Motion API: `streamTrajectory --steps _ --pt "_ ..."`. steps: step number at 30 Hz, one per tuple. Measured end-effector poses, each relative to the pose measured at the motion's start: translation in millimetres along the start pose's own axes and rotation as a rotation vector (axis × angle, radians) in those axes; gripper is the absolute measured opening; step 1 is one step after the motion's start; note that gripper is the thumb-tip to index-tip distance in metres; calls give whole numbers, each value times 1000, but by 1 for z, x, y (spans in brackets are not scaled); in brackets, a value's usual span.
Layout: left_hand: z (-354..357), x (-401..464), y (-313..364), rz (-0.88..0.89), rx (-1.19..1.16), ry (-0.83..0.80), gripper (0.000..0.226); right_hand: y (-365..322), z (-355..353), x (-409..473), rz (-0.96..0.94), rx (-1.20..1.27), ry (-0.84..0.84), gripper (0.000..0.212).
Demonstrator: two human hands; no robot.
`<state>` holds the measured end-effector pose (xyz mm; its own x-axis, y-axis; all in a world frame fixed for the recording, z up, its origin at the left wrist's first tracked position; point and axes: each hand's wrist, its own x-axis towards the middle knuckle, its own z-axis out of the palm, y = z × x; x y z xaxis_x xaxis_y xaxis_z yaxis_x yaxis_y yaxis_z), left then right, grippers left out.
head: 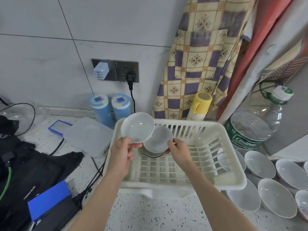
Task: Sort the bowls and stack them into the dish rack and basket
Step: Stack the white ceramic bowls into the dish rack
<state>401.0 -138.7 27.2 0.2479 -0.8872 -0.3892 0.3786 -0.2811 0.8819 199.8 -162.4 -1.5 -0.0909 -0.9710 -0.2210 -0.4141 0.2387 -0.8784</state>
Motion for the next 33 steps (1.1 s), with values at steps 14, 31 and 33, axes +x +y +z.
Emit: streamTrajectory --steps 14,31,33 --pt "-4 8 -5 1 20 -2 26 1 9 8 -23 -153 -21 29" --pt "-3 5 -5 15 169 -86 35 7 28 5 -26 -414 133 33" --pt "-2 4 -5 9 189 -91 37 7 28 5 -12 -398 129 36"
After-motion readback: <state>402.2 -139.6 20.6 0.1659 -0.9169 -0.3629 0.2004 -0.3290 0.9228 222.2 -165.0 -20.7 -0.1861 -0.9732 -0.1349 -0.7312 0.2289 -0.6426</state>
